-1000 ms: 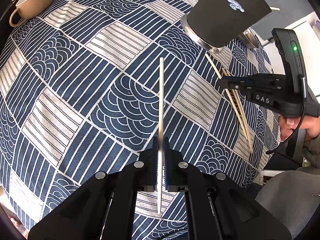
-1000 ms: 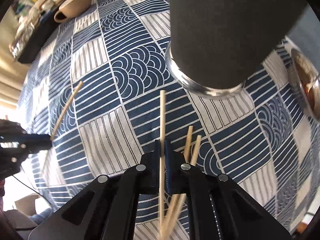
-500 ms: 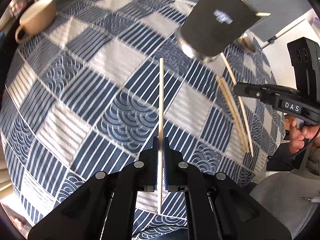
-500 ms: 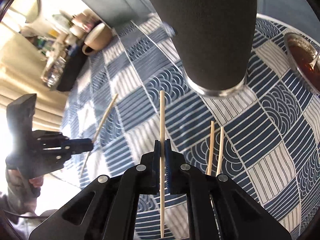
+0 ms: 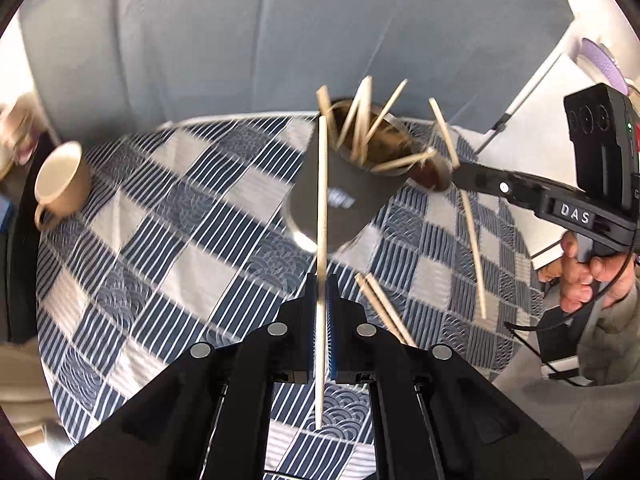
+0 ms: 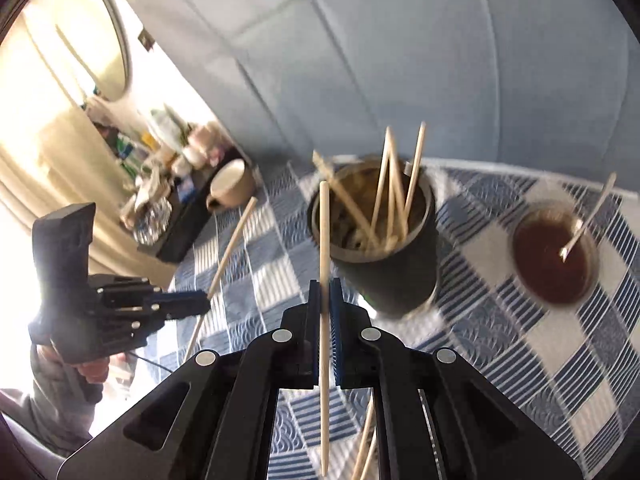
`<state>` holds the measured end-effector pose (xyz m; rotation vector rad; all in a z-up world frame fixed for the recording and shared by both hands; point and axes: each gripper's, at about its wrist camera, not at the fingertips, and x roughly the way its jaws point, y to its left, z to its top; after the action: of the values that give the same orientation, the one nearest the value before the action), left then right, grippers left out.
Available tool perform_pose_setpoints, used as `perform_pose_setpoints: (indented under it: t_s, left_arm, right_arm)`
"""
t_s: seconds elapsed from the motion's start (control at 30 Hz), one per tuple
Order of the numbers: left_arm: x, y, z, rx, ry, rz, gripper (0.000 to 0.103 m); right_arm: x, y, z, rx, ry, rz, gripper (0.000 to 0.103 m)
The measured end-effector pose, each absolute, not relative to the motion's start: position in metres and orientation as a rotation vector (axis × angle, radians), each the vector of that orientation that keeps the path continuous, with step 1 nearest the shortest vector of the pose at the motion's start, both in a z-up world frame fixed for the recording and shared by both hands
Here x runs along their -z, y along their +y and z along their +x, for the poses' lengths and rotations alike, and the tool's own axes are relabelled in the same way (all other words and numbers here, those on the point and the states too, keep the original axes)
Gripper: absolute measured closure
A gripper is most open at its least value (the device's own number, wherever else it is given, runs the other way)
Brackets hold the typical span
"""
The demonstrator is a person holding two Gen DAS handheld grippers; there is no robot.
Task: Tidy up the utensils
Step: 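Raise both held chopsticks over the black holder and drop them in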
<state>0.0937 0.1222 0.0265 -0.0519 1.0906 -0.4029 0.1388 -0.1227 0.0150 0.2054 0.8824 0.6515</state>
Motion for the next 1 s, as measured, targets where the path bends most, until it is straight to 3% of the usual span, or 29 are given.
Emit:
perform_pose_setpoints:
  t_s: [0.2,0.37,0.77,1.0]
  left_arm:
    - [-0.057,0.098,0.124,0.414,1.031,-0.026,0.098]
    - [-0.069,0.072,0.15,0.393,0.994,0.021,0.098]
    - [-0.052,0.073,0.17,0.394,1.006,0.035,0.098]
    - [-0.035,0.093,0.171,0.362,1.042,0.013,0.094]
  right_arm:
    - [-0.059,-0.14,0.156,-0.665,0.678,0.238,0.098]
    - [-0.071,-0.144,0.179,-0.672,0.646,0.265,0.098]
    - [-0.065,-0.145,0.207,-0.67,0.616,0.308,0.098]
    - [-0.067,-0.142,0.215,-0.648,0.434,0.357,0.098]
